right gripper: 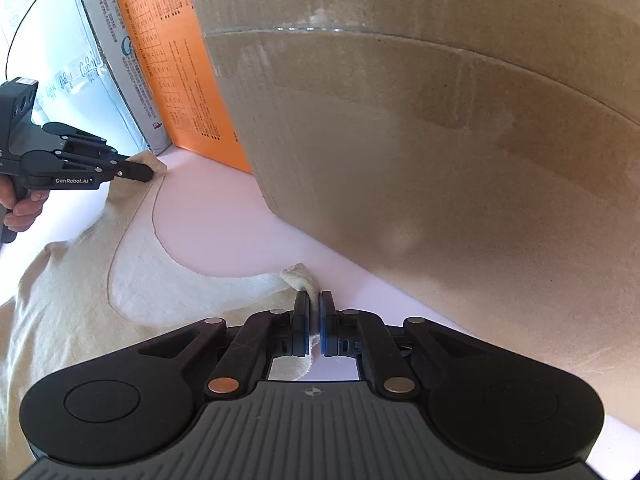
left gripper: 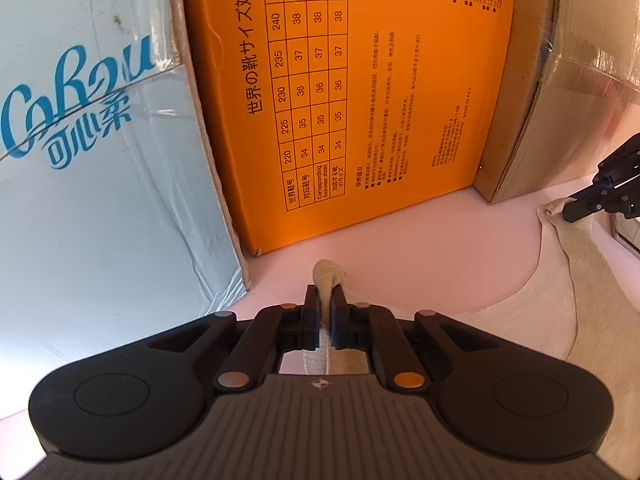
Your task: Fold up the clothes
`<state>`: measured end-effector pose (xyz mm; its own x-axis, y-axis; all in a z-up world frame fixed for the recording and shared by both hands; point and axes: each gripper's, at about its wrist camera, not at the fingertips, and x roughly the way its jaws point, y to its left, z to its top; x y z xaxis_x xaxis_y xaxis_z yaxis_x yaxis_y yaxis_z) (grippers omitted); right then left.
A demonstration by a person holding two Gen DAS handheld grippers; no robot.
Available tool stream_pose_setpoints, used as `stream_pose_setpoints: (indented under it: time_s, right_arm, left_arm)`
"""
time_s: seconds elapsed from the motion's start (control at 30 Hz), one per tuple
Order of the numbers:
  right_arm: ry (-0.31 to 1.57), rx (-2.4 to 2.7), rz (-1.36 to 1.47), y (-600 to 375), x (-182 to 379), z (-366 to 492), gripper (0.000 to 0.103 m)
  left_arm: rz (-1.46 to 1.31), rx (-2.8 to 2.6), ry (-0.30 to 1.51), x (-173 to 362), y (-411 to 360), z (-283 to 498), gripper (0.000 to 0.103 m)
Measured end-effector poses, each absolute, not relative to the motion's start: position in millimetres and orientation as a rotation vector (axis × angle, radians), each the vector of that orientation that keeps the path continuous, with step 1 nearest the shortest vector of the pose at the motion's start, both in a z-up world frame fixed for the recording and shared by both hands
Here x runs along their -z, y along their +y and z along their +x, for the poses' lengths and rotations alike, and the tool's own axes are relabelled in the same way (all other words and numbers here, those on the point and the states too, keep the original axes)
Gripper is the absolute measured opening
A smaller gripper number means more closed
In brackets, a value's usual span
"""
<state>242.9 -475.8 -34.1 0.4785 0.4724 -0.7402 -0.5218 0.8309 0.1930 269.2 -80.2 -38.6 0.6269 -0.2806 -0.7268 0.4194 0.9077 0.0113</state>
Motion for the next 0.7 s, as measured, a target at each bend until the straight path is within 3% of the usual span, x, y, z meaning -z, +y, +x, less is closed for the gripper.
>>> stream_pose_setpoints:
  time_s: [0.37, 0.7]
  right_arm:
    - [0.817, -0.613, 0.088, -477.4, -16.2, 196.4, 0.005]
    - [0.743, -0.675, 0.098, -456.4, -70.9, 84.8, 0.005]
  left_arm:
    - [0.183, 0.434, 0.715, -24.7, -71.3, 233.5, 0.004]
    - [0.213, 0.533, 0.618, -70.8, -56.2, 123.5, 0.004]
